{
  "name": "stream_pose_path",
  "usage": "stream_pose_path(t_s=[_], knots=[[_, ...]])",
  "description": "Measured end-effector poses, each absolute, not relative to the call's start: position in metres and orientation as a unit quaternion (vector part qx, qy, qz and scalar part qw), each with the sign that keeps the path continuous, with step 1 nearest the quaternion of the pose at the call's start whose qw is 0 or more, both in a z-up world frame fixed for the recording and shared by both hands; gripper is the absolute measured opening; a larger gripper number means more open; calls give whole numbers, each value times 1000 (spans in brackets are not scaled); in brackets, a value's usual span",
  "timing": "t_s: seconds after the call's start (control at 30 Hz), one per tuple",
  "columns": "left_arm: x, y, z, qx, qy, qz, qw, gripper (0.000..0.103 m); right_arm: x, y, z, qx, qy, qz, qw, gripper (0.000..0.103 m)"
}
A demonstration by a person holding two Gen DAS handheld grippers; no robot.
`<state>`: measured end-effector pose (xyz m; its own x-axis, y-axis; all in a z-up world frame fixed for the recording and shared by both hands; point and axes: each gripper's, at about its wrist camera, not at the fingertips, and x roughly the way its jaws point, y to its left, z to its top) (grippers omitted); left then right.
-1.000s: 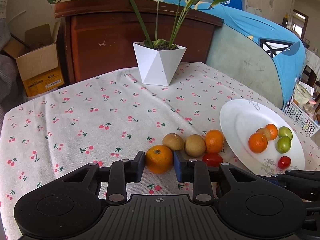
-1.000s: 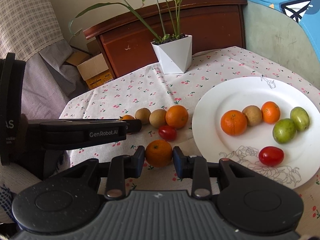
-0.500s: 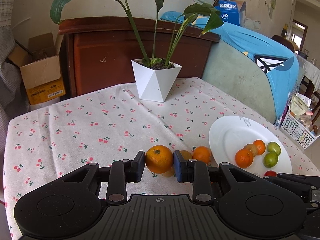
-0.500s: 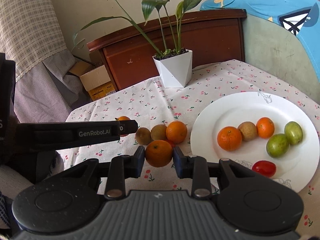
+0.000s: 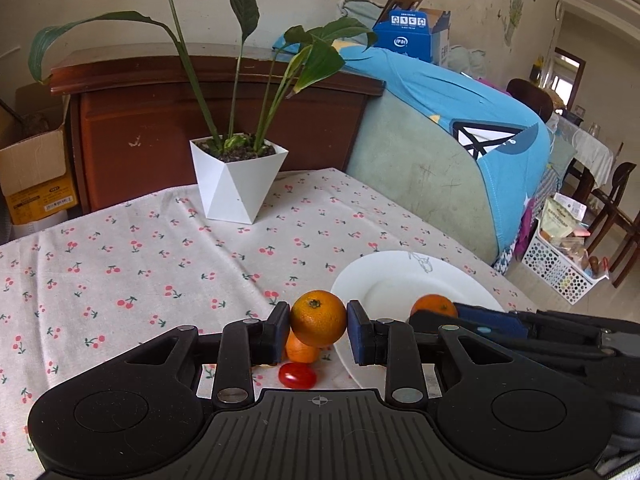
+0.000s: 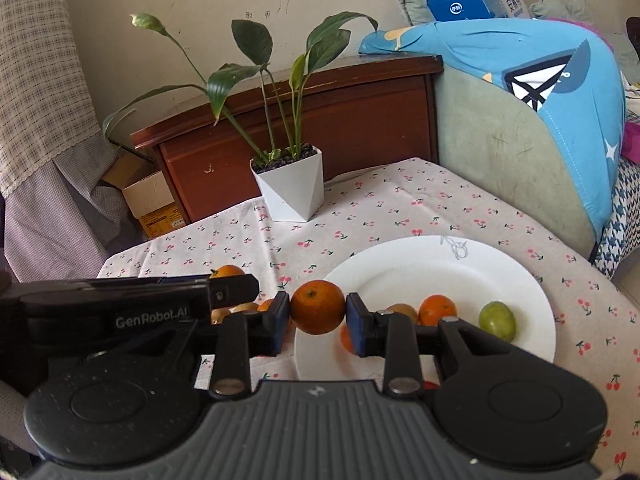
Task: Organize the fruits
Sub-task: 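Carry both held mandarins onto the plate and open both tools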
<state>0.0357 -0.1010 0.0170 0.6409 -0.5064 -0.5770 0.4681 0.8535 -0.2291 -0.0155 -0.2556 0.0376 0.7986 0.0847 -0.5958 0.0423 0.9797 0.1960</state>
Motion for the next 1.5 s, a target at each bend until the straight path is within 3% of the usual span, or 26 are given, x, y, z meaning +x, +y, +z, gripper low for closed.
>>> stream_pose_path(t_s=[1.07,1.17,1.2,1.23,1.33,1.4,1.5], knots=[[25,-167,-10,-22,368,-328,870,29,13,-343,8,221,369,-66,901,33],[25,-165,-7,-31,366,-328,871,39,12,-345,9,232,364,-68,900,34],[25,-164,-6,-36,364,-324,872,50,12,-346,10,235,362,-68,899,35],[25,-163,-4,-42,361,-322,874,55,12,-347,12,238,359,-68,900,35],[25,-161,2,-47,356,-323,875,61,12,-346,17,243,353,-63,901,37],[25,-158,6,-44,353,-314,880,68,11,-344,21,241,349,-59,904,44],[28,-151,9,-42,360,-299,883,69,12,-337,25,226,347,-48,909,45]])
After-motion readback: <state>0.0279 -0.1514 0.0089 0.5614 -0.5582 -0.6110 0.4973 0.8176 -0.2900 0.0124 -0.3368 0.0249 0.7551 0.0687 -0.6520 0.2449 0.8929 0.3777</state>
